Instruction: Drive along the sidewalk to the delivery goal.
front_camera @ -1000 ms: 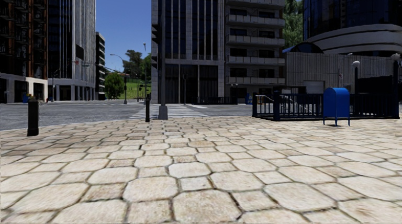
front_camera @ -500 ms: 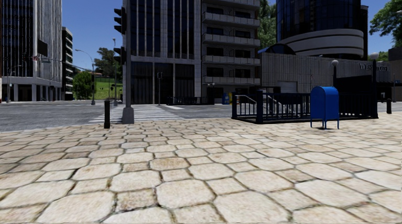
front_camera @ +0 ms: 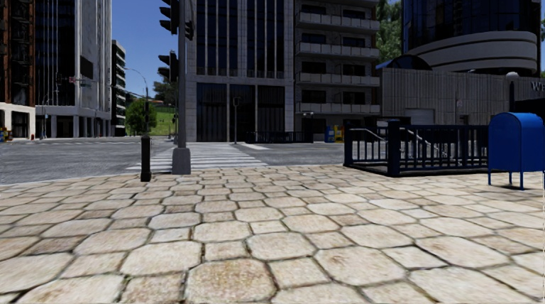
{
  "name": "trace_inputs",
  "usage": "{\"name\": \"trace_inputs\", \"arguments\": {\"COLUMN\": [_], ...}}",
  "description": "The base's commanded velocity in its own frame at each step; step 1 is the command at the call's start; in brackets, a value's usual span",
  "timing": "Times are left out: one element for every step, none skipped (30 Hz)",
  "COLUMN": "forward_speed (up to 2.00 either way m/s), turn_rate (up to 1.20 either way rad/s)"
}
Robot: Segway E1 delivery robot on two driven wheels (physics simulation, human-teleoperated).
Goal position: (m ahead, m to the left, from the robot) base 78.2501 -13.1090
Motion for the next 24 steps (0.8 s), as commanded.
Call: {"name": "trace_inputs", "arguments": {"forward_speed": [2.0, 2.0, 2.0, 2.0, 2.0, 2.0, 2.0, 2.0, 2.0, 2.0, 2.0, 2.0, 2.0, 2.0, 2.0, 2.0, 2.0, 2.0, 2.0, 2.0, 2.0, 2.0, 2.0, 2.0], "turn_rate": [0.42, 0.13, 0.04, 0.04, 0.04, 0.09, 0.15, 0.15, 0.2, 0.24, 0.26, 0.26, 0.26, 0.28, 0.34, 0.38, 0.38, 0.39, 0.4, 0.42, 0.42, 0.45, 0.46, 0.46]}}
